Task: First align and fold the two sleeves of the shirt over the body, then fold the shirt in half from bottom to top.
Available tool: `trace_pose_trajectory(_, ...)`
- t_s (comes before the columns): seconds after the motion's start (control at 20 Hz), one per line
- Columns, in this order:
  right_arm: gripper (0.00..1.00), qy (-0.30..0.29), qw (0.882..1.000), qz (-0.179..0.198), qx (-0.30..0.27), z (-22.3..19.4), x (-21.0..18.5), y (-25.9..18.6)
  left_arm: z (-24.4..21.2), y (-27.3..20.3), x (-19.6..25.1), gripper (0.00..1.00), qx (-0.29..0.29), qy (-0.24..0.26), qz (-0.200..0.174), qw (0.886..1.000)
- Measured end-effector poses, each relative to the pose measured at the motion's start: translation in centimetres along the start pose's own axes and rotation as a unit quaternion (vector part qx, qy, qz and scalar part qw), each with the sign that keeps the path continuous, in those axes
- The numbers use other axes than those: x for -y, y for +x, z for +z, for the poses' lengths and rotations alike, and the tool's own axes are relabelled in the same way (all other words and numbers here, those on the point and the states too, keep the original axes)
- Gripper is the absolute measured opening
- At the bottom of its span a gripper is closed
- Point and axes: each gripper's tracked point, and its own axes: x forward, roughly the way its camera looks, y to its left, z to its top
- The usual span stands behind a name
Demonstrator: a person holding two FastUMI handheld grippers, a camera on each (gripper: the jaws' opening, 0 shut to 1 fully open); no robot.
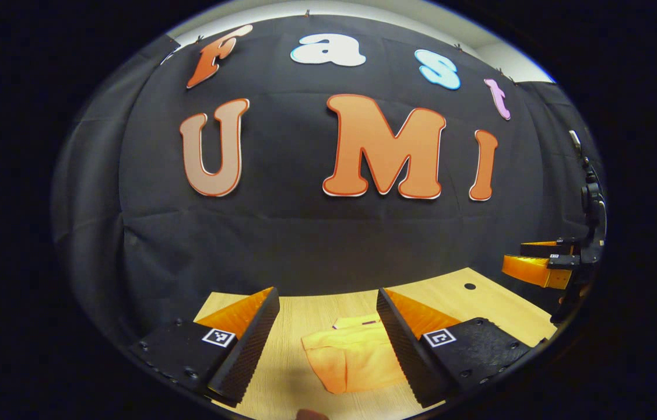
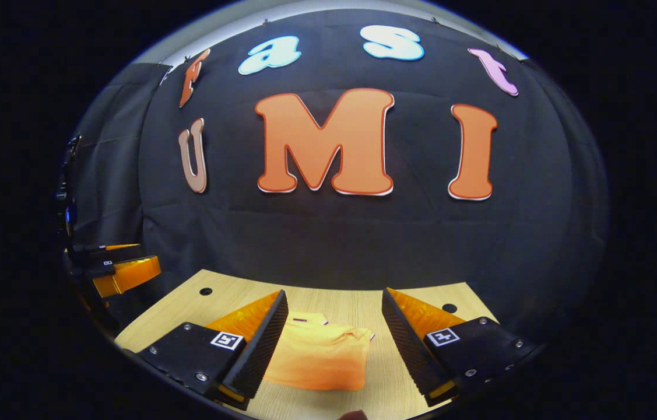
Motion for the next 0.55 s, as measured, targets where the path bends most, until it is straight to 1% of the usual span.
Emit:
trace_pose_trajectory(0.1, 0.98, -0.026, 0.999, -0.015, 0.022, 0.0, -0.6, -1.1, 0.1, -1.5, 0.8, 1.0, 0.016, -0.023, -0.012, 1.0)
trace_pose_trajectory(0.2, 0.98, -0.027, 0.999, -0.017, 0.031, -0.3, -1.6, -2.6, -0.2, -2.7, 0.9, 1.0, 0.025, -0.037, -0.009, 0.999)
trace_pose_trajectory(0.35, 0.98, -0.014, 0.999, -0.018, 0.048, -0.2, -2.6, -4.1, -0.3, -4.6, 0.9, 0.99, 0.051, -0.03, 0.002, 0.998)
trace_pose_trajectory(0.45, 0.99, -0.012, 0.998, -0.012, 0.063, -0.2, -3.1, -4.9, -0.3, -5.7, 0.9, 0.98, 0.07, -0.011, 0.008, 0.997)
trace_pose_trajectory(0.55, 0.99, -0.015, 0.997, -0.009, 0.069, -0.5, -3.4, -5.5, -1.0, -6.4, 0.9, 0.98, 0.074, 0.002, 0.016, 0.997)
